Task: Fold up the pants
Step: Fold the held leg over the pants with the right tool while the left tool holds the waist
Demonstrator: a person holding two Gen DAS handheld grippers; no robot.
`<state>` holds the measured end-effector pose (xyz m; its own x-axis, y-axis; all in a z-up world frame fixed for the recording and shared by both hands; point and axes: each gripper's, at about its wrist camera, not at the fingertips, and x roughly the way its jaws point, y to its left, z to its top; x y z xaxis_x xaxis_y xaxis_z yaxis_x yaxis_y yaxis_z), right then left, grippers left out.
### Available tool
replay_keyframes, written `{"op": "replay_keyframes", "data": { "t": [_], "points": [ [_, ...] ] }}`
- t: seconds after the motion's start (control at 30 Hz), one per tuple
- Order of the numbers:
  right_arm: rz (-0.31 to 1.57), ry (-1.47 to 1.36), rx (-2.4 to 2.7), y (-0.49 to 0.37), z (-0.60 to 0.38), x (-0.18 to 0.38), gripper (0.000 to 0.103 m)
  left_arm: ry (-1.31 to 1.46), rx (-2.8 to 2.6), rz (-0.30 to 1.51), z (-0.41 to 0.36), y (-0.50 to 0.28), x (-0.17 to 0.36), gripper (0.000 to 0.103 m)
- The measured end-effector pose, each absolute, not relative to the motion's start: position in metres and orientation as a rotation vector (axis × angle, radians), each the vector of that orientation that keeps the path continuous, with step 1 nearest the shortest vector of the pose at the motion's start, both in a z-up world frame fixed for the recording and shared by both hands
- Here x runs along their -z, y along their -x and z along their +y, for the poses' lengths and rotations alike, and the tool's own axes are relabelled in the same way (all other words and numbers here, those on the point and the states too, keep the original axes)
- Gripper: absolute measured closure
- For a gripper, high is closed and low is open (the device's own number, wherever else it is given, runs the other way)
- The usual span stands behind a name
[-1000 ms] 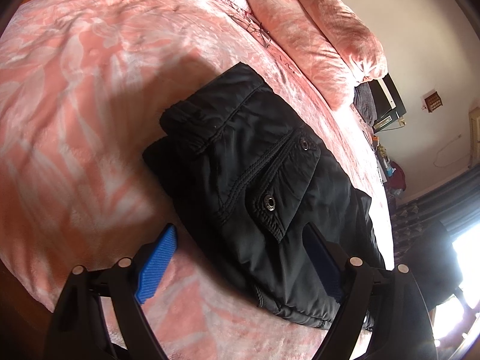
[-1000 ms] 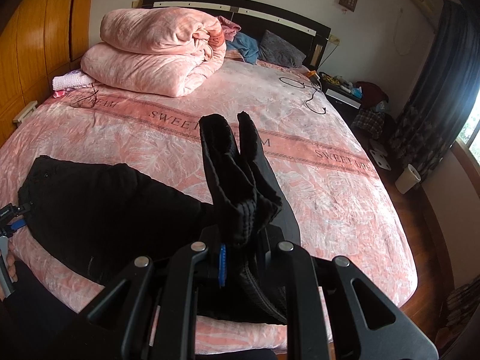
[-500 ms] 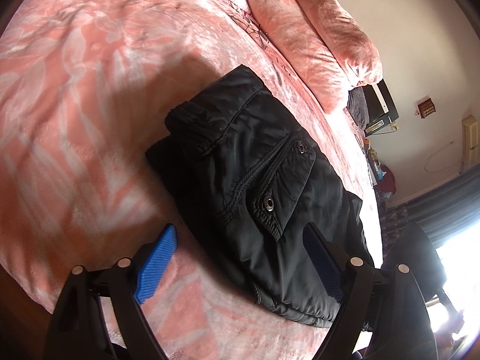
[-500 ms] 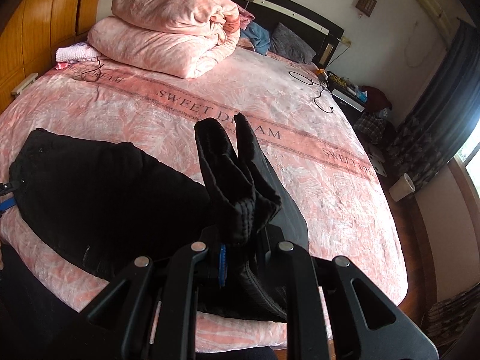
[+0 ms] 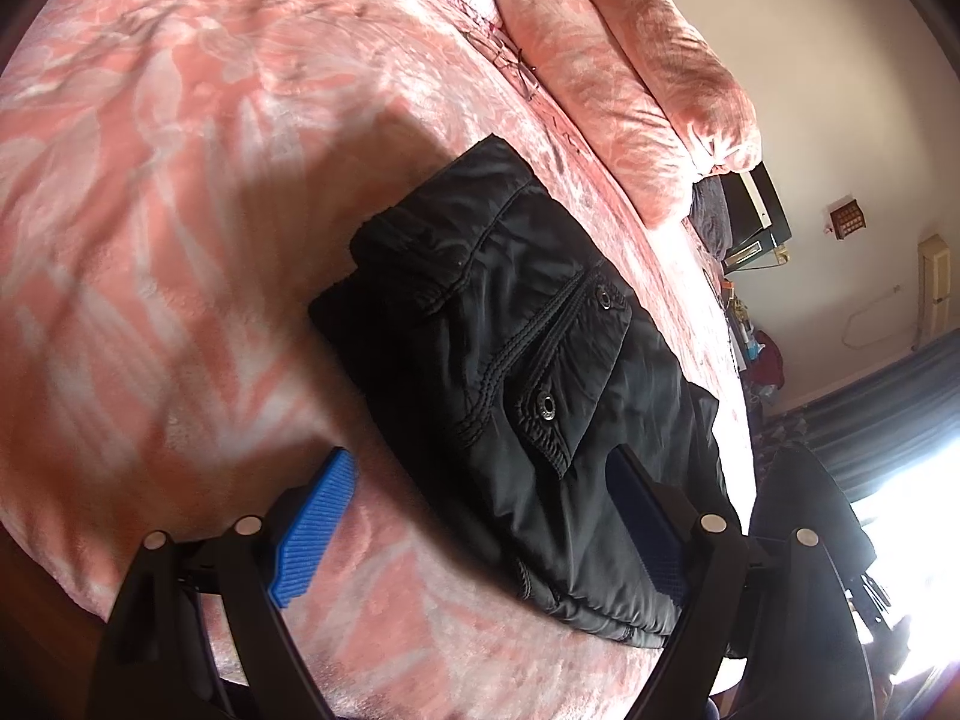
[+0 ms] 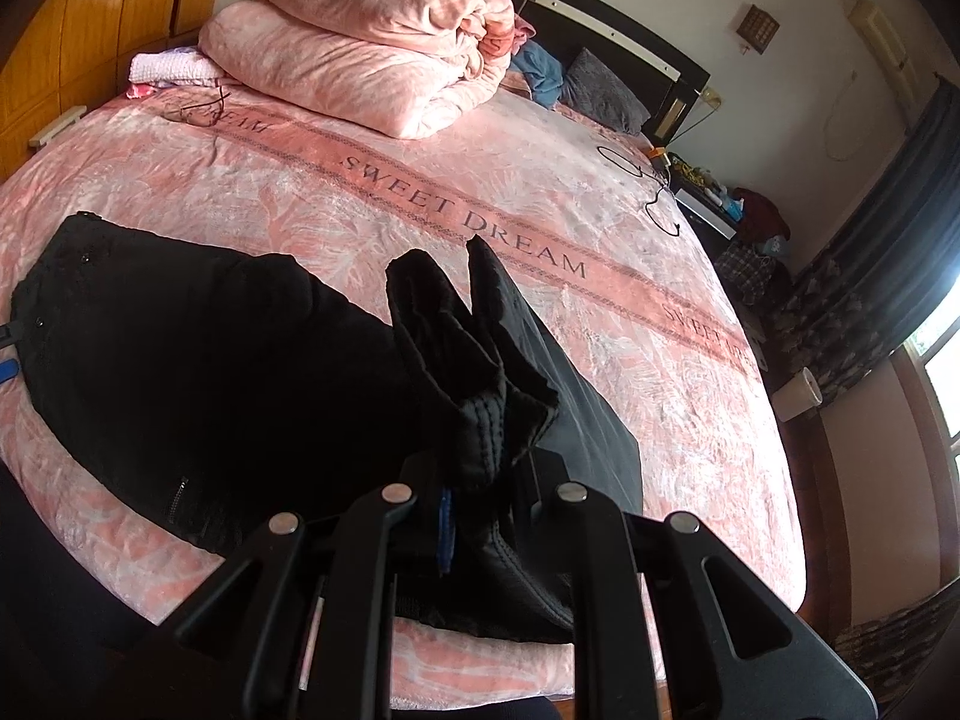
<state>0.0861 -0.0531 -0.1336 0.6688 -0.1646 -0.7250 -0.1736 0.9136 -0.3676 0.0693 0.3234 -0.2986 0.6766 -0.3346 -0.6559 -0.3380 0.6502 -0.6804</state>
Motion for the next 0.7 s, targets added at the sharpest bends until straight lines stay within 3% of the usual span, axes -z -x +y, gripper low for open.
{"op": "replay_keyframes", "data": {
  "t": [0.7],
  "points": [
    [0.834, 0.544, -0.033, -0.077, -0.017, 0.181, 0.089, 0.933, 0.008, 0.844, 0.334, -0.069, 0.302, 0.017]
  ]
}}
